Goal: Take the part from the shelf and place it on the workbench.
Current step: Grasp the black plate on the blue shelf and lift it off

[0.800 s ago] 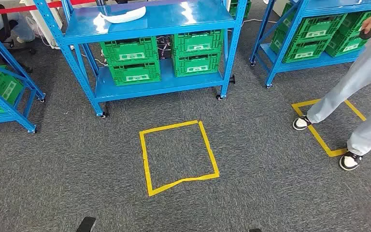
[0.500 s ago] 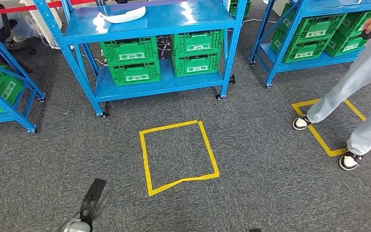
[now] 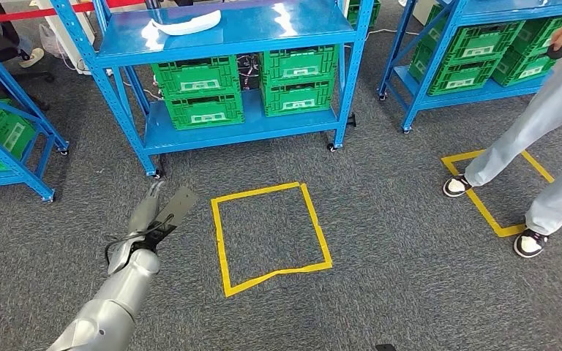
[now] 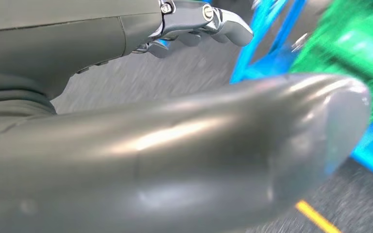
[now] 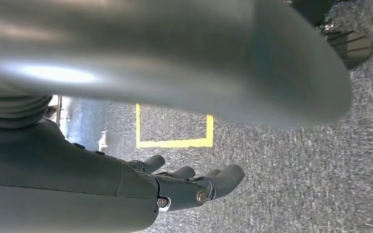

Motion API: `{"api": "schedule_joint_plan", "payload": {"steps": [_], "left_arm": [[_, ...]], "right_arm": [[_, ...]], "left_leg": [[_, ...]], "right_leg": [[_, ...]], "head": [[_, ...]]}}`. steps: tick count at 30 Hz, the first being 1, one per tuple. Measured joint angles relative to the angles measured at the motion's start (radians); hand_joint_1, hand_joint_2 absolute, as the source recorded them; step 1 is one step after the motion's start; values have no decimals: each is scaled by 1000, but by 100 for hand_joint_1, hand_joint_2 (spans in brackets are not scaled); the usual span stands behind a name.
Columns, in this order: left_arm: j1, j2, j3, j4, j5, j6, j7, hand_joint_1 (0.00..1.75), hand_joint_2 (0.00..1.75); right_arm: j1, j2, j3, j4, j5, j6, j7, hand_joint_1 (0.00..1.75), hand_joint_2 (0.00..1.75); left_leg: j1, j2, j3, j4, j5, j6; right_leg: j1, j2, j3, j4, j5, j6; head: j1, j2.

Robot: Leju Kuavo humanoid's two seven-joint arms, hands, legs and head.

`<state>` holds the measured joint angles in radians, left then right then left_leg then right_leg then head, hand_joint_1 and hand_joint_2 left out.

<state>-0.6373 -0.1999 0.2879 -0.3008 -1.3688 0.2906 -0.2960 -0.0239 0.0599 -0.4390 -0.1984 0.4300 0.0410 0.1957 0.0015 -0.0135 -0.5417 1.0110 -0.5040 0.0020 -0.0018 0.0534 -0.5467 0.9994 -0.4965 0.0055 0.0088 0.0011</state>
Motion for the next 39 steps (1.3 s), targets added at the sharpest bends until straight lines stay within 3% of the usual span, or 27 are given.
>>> {"api": "schedule_joint_plan", "payload": {"steps": [8,14,19,22,24,26,29,30,31,32,34,35,36,37,39], "left_arm": [[-72,2,-171,-27,-53,41,58,0,0],[-103,16,-309,-46,-109,11,140,0,0],[-125,28,-376,-48,-117,-10,167,0,0],[-141,38,-413,-49,-117,-21,179,0,0],[-149,43,-434,-50,-113,-25,191,0,0],[-157,49,-451,-52,-100,-26,200,0,0],[-168,58,-470,-54,-78,-25,206,0,0],[-168,62,-478,-53,-70,-24,207,0,0],[-168,65,-485,-53,-63,-23,208,0,0],[-168,67,-492,-53,-57,-22,209,0,0],[-169,72,-504,-53,-45,-17,210,0,0],[-170,74,-509,-52,-39,-14,212,0,0],[-172,76,-514,-53,-33,-12,214,0,0],[-174,78,-519,-53,-27,-11,216,0,0],[-179,80,-528,-56,-20,-11,221,0,0]], "right_arm": [[-4,0,-17,6,28,9,8,0,0],[-5,0,-18,8,50,22,-2,0,0],[-7,0,-18,10,60,24,-3,0,0],[-8,1,-18,10,66,25,-3,0,0],[-9,1,-18,11,69,25,-1,0,0],[-10,0,-18,11,72,26,0,0,0],[-15,0,-18,12,79,28,3,0,0],[-15,0,-18,12,82,28,5,0,0],[-15,0,-18,12,83,28,7,0,0],[-14,0,-18,12,84,28,8,0,0],[-12,0,-18,13,84,28,9,0,0],[-13,3,-18,16,84,28,10,0,0],[-14,4,-18,18,84,28,11,0,0],[-16,6,-18,21,84,28,11,0,0],[-16,6,-18,23,85,28,12,0,0]], "left_leg": [[0,0,-1,0,0,0],[0,-1,-1,0,0,0],[-1,-1,-2,1,0,0],[-6,-2,-6,4,-1,7],[-5,-1,-3,-8,-3,19],[1,3,11,-21,-5,31],[5,8,21,-24,-10,34],[6,9,23,-24,-13,31],[9,10,28,-23,-18,25],[14,10,34,-20,-24,18],[27,13,51,-14,-44,-2],[31,14,57,-11,-54,-13],[30,16,60,-10,-62,-23],[28,18,61,-11,-67,-32],[24,19,65,-12,-69,-45]], "right_leg": [[0,0,0,0,0,0],[0,-1,-1,1,0,0],[-1,-1,-1,0,1,1],[-6,-1,-1,0,6,7],[-7,-2,-6,15,15,14],[-6,-14,-28,57,4,18],[-13,-36,-123,210,-65,27],[-17,-38,-157,257,-76,32],[-23,-40,-179,277,-69,37],[-28,-42,-183,260,-41,44],[-39,-50,-149,152,44,66],[-39,-55,-131,99,64,72],[-37,-59,-119,65,68,66],[-34,-62,-116,53,54,53],[-31,-62,-109,46,37,17]], "head": [[0,0],[0,0],[0,0],[0,0],[0,0],[3,0],[11,0],[11,0],[11,0],[11,0],[12,0],[16,0],[18,0],[18,0],[13,0]]}}
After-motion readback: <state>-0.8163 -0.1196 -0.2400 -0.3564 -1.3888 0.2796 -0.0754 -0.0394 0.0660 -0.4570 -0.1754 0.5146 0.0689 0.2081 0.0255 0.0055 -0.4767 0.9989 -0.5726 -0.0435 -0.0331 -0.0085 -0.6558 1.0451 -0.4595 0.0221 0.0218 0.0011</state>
